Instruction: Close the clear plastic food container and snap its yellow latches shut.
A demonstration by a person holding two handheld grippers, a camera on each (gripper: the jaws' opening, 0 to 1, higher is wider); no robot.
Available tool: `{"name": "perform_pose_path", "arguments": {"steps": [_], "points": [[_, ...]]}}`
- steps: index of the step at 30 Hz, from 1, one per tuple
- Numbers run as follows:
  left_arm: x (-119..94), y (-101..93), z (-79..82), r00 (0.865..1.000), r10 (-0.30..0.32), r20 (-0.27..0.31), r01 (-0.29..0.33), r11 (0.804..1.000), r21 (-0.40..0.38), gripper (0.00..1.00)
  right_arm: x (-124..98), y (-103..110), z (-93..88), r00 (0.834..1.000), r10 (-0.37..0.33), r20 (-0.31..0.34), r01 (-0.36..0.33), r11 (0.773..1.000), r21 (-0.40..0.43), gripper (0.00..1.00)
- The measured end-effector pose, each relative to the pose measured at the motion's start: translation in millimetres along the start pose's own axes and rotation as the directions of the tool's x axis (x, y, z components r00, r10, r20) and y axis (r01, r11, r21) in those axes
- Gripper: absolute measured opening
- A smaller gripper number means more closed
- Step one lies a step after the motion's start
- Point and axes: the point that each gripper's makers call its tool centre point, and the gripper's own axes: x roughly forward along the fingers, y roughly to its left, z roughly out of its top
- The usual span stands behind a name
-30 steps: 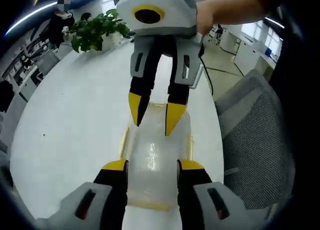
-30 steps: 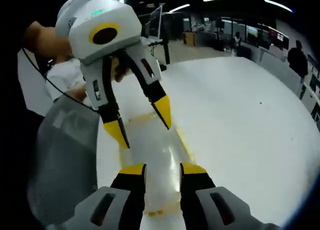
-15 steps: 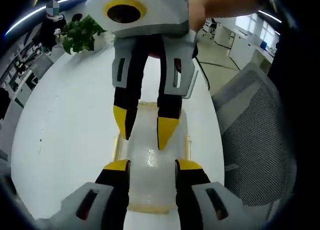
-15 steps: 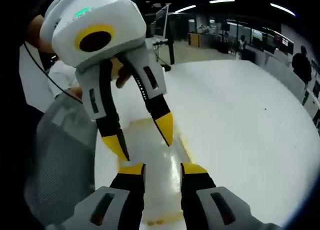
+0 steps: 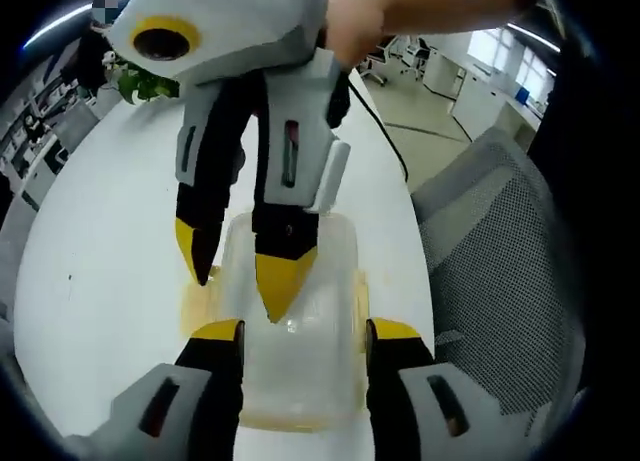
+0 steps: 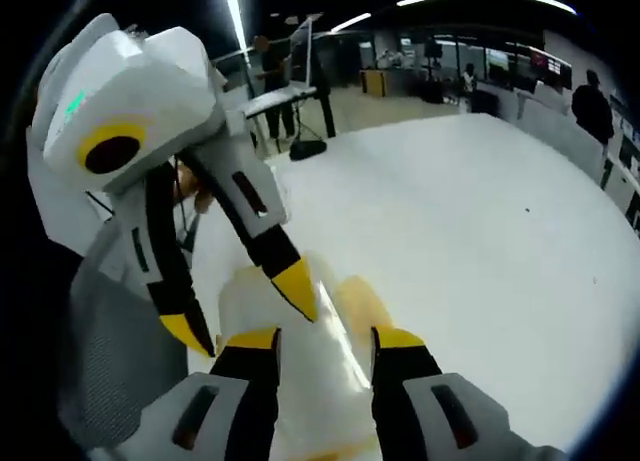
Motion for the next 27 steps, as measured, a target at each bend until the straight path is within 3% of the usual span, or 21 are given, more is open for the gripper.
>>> {"name": "perform_pose_path", "arguments": {"steps": [6, 13, 18, 24, 27], "points": [[7.6, -8.3, -0.7, 0.999, 0.027, -0.024, -0.026, 1.000, 0.017, 0.51, 4.9, -2.2, -6.3, 0.999, 0.012, -0.042, -0.012, 1.000, -0.006, 0.39], [10.4, -2.2, -4.2, 0.992, 0.117, -0.052, -0.112, 0.991, 0.075, 0.53, 7.3, -4.9, -13.2, 0.996, 0.035, -0.088, -0.035, 0.999, 0.002, 0.39], [9.6, -3.0, -3.6, 0.992, 0.121, -0.044, -0.118, 0.991, 0.066, 0.53, 5.2, -3.4, -13.0, 0.993, 0.045, -0.107, -0.046, 0.999, -0.013, 0.39], [-1.6, -5.6, 2.6, 0.991, 0.136, 0.000, -0.136, 0.991, 0.003, 0.55, -3.2, -8.0, 3.7, 0.995, 0.062, -0.076, -0.062, 0.998, 0.009, 0.39], [0.4, -7.9, 4.6, 0.988, 0.154, -0.003, -0.154, 0.988, -0.007, 0.58, -3.0, -13.1, 3.4, 0.991, 0.063, -0.121, -0.067, 0.997, -0.035, 0.38]]}}
